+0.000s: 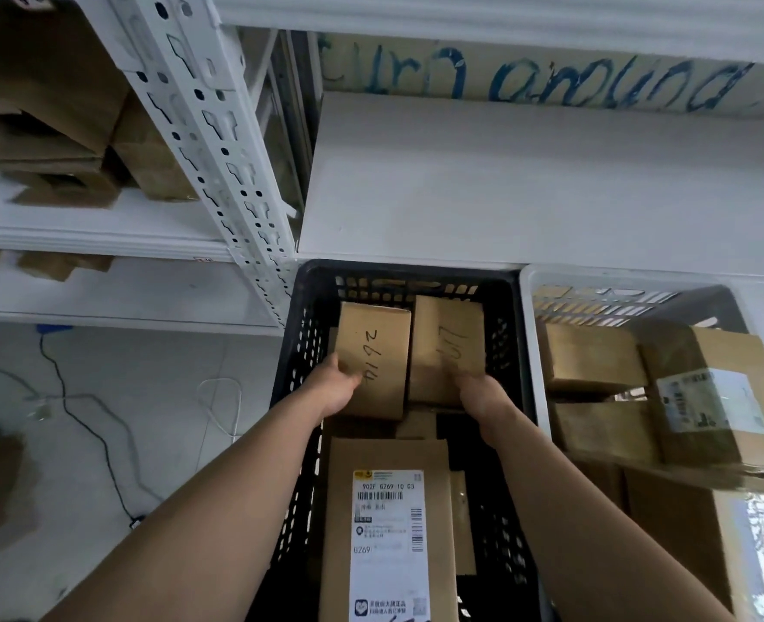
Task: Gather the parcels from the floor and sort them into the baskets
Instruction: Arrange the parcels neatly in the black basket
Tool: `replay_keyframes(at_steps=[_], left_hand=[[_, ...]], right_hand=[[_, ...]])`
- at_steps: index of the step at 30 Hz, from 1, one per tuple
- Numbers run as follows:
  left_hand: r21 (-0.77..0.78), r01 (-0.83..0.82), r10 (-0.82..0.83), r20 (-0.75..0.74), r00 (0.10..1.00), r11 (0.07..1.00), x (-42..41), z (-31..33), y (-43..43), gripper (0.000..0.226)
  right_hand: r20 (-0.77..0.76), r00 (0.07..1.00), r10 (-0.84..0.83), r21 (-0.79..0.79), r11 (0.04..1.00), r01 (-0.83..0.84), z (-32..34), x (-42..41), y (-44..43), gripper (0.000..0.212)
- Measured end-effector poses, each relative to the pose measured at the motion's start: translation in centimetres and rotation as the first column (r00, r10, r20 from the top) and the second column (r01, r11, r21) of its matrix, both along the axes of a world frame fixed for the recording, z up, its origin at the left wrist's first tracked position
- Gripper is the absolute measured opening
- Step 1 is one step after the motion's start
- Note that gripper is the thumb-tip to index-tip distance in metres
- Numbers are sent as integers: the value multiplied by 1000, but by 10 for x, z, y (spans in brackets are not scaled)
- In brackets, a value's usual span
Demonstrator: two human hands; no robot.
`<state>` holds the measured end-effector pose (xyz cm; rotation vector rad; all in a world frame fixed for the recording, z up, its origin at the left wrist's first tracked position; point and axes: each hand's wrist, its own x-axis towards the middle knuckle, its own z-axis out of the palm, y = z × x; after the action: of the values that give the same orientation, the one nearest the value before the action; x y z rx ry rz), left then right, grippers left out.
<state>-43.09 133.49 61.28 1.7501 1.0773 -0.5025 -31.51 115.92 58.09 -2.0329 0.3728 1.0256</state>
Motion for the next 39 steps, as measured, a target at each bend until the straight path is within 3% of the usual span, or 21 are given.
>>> replay_keyframes(at_steps=[5,10,15,19,23,25,34,39], left_hand=[[46,16,-14,-27,1000,999,4,-5,11,68],[115,43,-29,-123,992,993,1,-12,19,81],[146,155,-127,-186,974,977,2,-14,22,84],[211,247,-199,-225,954,946,3,-14,21,91],[226,300,-244,-244,939,927,6,-14,16,111],[244,351,-281,-281,918,904,8,-14,15,117],[359,481,-341,-389,856,800,10,-23,10,117],[431,502,-340,-399,851,750,7,-30,6,115]], right_hand=[[-125,986,-113,108,986,126,-13,-16,7,47],[-29,993,-116,86,989,118,-15,-18,5,33],[35,996,-87,63,994,84,-16,-11,5,60],[14,999,-44,63,997,43,-19,-8,1,54],[-177,968,-179,158,966,207,-20,-7,-5,40],[-202,959,-196,189,954,235,-24,-7,-8,43],[-331,901,-280,358,847,394,-40,-6,-15,45],[-364,898,-248,368,848,383,-42,-7,-18,78]])
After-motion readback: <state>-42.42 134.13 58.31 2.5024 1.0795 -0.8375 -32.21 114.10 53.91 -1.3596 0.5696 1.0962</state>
